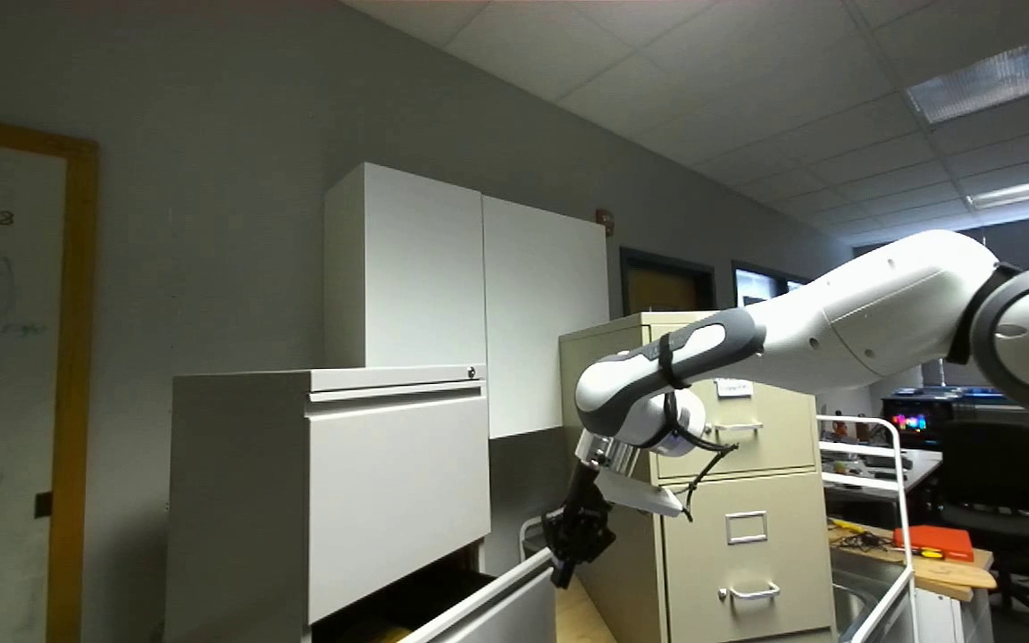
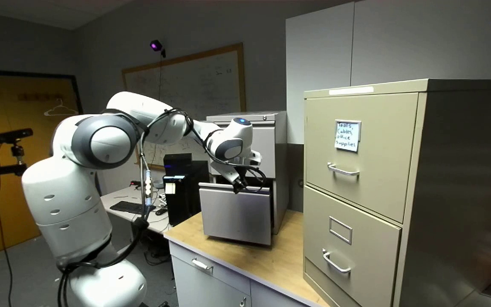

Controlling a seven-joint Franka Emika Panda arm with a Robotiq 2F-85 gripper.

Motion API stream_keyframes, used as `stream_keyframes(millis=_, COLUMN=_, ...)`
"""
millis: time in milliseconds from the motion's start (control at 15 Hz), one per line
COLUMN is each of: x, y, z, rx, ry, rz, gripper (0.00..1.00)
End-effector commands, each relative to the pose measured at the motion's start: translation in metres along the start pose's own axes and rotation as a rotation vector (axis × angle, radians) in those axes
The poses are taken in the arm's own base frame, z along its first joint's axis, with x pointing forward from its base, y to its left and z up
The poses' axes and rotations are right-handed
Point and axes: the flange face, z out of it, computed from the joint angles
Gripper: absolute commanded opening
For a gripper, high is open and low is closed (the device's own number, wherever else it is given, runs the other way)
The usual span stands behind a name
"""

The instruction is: Close the bottom drawer of the file cabinet

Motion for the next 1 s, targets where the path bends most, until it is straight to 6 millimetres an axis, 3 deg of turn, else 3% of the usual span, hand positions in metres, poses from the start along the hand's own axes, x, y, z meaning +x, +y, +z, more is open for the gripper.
stream_keyframes(millis=0, x=0.030, y=0.020, z=0.020, rx=0.064, ry=0.012, rz=-0.003, gripper=0.00)
stream_keyframes(millis=333, x=0.059, y=0.038, z=0.042, rx=0.154, ry=0.020, rz=0.001, gripper=0.00)
stream_keyframes(millis=667, x=0.096, y=0.038, z=0.043, rx=0.295, ry=0.073, rz=0.011, gripper=0.00)
stream_keyframes(millis=933, x=0.111, y=0.044, z=0.053, rx=0.351, ry=0.049, rz=0.013, gripper=0.00)
